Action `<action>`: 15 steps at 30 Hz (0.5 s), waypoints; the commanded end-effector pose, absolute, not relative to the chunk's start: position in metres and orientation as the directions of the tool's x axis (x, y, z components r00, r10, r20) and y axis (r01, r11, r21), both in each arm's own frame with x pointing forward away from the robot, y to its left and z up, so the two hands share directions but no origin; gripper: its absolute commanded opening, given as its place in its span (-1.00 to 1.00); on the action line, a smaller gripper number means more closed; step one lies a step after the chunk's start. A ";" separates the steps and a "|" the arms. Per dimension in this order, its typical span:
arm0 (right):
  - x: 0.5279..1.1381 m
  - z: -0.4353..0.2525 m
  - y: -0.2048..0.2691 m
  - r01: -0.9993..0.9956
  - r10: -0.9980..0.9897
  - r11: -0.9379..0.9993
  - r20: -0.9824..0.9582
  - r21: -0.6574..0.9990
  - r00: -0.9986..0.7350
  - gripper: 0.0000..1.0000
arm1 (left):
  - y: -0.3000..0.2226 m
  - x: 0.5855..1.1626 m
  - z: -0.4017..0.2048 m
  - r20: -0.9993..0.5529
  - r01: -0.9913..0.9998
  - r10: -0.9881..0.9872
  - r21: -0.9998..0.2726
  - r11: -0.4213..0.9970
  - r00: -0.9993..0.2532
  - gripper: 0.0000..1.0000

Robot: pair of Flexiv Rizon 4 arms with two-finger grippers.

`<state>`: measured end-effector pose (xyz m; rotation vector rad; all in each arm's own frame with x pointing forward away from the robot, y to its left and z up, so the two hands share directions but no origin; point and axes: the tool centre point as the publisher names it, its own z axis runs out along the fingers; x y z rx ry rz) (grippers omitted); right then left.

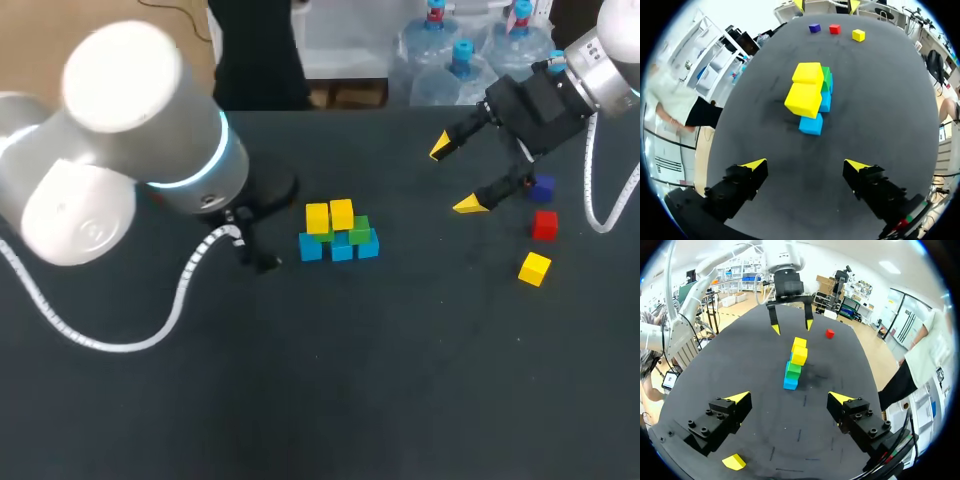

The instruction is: Place the blue cubes, place green cubes on the blue cubes, place the yellow cubes on the green cubes, then place the red cubes on the yellow cubes, and place purple cube on the red cubes.

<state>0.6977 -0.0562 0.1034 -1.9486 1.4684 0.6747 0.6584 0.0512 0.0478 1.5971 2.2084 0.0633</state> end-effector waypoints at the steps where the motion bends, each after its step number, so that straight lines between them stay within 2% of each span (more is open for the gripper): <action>1: 0.698 0.103 -0.056 -0.965 -0.659 -0.207 -0.706 -0.161 0.259 1.00 | 0.068 0.644 0.053 -0.382 0.900 0.897 0.274 0.339 -0.221 1.00; 6: 0.698 0.103 -0.056 -0.965 -0.659 -0.207 -0.706 -0.161 0.259 1.00 | 0.069 0.646 0.054 -0.426 0.928 0.892 0.248 0.277 -0.152 1.00; 15: 0.698 0.103 -0.056 -0.965 -0.659 -0.207 -0.706 -0.161 0.259 1.00 | 0.068 0.665 0.058 -0.440 0.948 0.892 0.225 0.226 -0.108 1.00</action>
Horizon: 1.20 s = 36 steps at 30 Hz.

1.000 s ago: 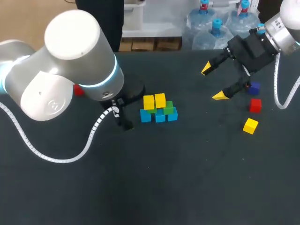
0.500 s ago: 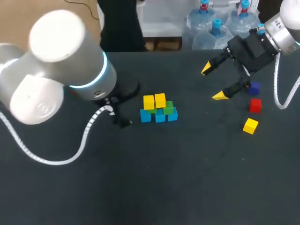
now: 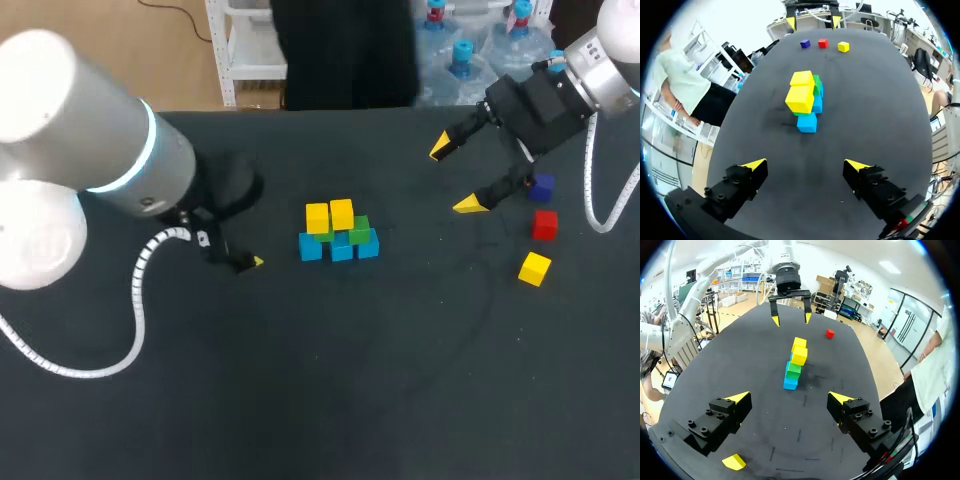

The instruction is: Place the blue cubes, place green cubes on the blue cubes, place the yellow cubes on the green cubes, then place the red cubes on the yellow cubes, and place purple cube on the red cubes.

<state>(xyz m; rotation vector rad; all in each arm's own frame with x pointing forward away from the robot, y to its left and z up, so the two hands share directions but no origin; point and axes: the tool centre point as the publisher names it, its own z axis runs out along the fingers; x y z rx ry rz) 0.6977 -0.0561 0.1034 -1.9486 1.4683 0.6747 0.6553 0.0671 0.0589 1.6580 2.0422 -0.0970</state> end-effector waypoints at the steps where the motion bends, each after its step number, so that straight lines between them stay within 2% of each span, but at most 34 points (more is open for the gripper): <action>1: 0.698 0.103 -0.056 -0.965 -0.659 -0.207 -0.706 -0.161 0.259 1.00 | 0.067 0.667 0.058 -0.443 0.950 0.891 0.222 0.219 -0.102 1.00; 36: 0.698 0.103 -0.056 -0.965 -0.659 -0.207 -0.706 -0.161 0.259 1.00 | 0.067 0.668 0.058 -0.437 0.952 0.894 0.217 0.218 -0.105 1.00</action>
